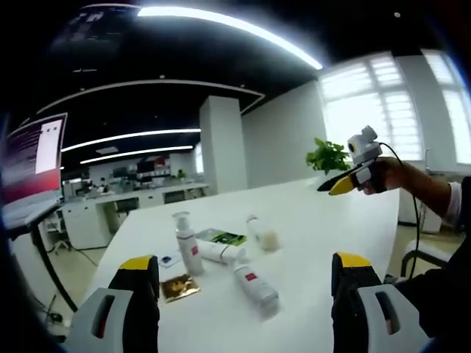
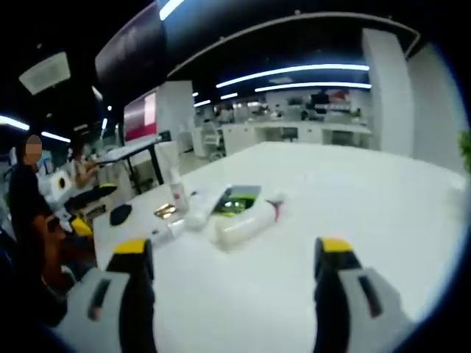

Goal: Arrange the skincare products in the storage area until every visible bottle or jar stands upright without overlapping.

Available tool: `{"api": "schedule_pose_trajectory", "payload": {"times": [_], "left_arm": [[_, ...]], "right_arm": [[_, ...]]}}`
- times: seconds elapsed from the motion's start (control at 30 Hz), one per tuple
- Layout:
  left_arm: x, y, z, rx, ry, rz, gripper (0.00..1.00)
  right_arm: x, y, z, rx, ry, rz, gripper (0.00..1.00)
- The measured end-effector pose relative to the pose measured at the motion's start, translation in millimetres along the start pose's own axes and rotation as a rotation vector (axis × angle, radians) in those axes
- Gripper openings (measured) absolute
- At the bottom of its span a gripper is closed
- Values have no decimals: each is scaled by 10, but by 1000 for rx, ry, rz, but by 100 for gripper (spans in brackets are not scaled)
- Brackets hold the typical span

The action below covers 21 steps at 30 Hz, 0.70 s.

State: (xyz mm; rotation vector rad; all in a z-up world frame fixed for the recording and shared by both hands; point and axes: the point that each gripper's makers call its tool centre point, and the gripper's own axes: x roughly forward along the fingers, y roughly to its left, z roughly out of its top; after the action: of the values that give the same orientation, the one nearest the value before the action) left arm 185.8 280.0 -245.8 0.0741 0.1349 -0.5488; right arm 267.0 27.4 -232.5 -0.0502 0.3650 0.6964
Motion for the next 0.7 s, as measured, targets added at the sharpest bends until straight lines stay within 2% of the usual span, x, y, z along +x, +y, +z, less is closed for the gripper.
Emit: {"api": "schedule_pose_trajectory", "payload": {"times": [0.27,0.5,0.7], "left_arm": [[-13,9,-31,-9,4,-3,99],[-13,-17,-41,-50,1,-16,99],[-20,-16,-44,-47,4,-14,99]], "right_arm": [[117,-150,19,-22,50,-24,90],[213,-157,3,-48,93,-32,91],[360,-151,-25,-57,128,-25,91]]}}
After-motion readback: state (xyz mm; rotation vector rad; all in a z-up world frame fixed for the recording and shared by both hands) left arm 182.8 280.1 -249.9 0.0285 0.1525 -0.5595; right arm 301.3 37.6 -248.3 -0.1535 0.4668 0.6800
